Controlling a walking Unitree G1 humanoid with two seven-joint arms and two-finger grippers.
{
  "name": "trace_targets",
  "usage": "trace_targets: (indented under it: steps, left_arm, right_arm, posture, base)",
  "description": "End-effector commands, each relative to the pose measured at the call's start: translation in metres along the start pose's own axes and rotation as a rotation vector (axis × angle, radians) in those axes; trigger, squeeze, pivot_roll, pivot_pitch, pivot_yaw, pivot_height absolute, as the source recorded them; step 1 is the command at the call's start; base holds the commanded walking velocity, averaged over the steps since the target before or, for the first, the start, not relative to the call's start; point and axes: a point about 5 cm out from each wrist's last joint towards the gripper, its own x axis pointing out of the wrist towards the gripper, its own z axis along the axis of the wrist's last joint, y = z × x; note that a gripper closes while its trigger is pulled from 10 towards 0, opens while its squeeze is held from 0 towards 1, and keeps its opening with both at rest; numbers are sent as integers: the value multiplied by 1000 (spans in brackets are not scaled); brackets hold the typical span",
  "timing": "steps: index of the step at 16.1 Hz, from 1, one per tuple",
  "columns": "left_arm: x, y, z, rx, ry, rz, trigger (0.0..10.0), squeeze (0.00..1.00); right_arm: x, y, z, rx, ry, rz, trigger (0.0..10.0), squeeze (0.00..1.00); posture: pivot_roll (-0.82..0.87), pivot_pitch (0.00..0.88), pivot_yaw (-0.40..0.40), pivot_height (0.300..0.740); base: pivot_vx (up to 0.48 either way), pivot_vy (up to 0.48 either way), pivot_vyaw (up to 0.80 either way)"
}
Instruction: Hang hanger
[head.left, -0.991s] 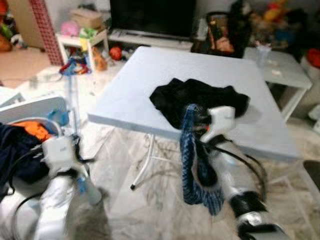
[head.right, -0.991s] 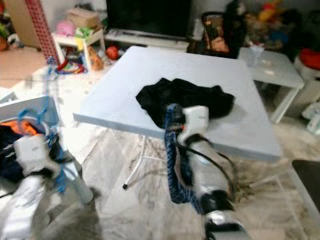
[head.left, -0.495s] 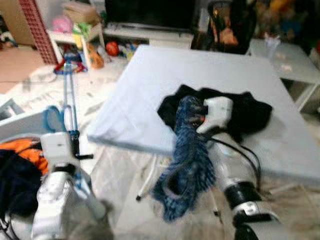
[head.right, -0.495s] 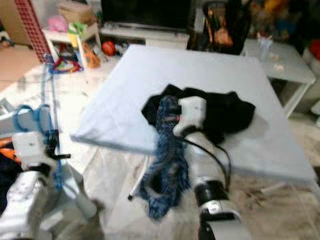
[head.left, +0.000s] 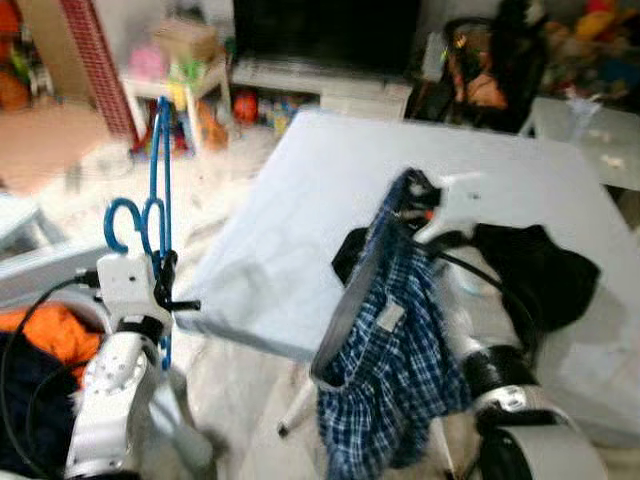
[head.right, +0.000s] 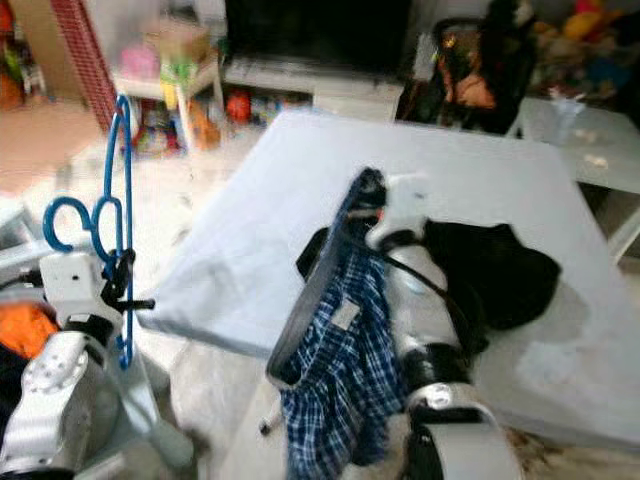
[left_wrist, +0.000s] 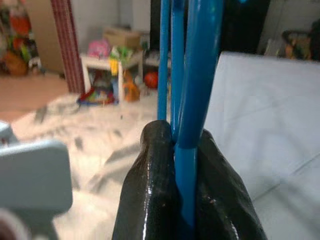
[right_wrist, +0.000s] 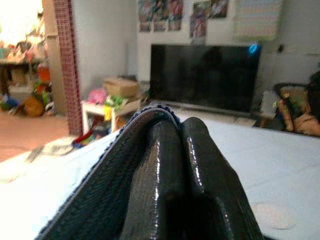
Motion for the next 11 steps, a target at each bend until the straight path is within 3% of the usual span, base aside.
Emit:
trace_targets:
  steps: [1, 5, 6, 8, 9, 11]
  left_arm:
    - [0, -14, -1, 4, 13, -74, 10000, 0]
    - [0, -19, 3, -1, 9, -88, 10000, 0]
    - [-1, -21, 6, -13, 3, -84, 10000, 0]
    - [-5, -29, 5, -18, 7, -98, 10000, 0]
    - [-6, -34, 2, -20, 14, -114, 10000, 0]
    - [-8, -38, 1, -30, 17, -121, 10000, 0]
  right_arm:
    - [-1, -13, 0, -7, 15, -50, 0, 0]
    - [0, -14, 0, -3, 21, -60, 0, 0]
    - [2, -13, -2, 40, 37, -70, 0, 0]
    - [17, -9, 3, 95, 68, -80, 0, 0]
    - [35, -3, 16, 144, 76, -67, 0, 0]
    - [51, 4, 33, 177, 80, -56, 0, 0]
  posture:
    - [6, 0, -37, 740]
    - [6, 0, -37, 740]
    - [9, 0, -39, 740]
    - [11, 0, -44, 740]
    - [16, 0, -54, 740]
    - [22, 0, -64, 740]
  base:
    - [0, 0, 0]
    - [0, 0, 0]
    - [0, 0, 0]
    - [0, 0, 0]
    - [0, 0, 0]
    - [0, 0, 0]
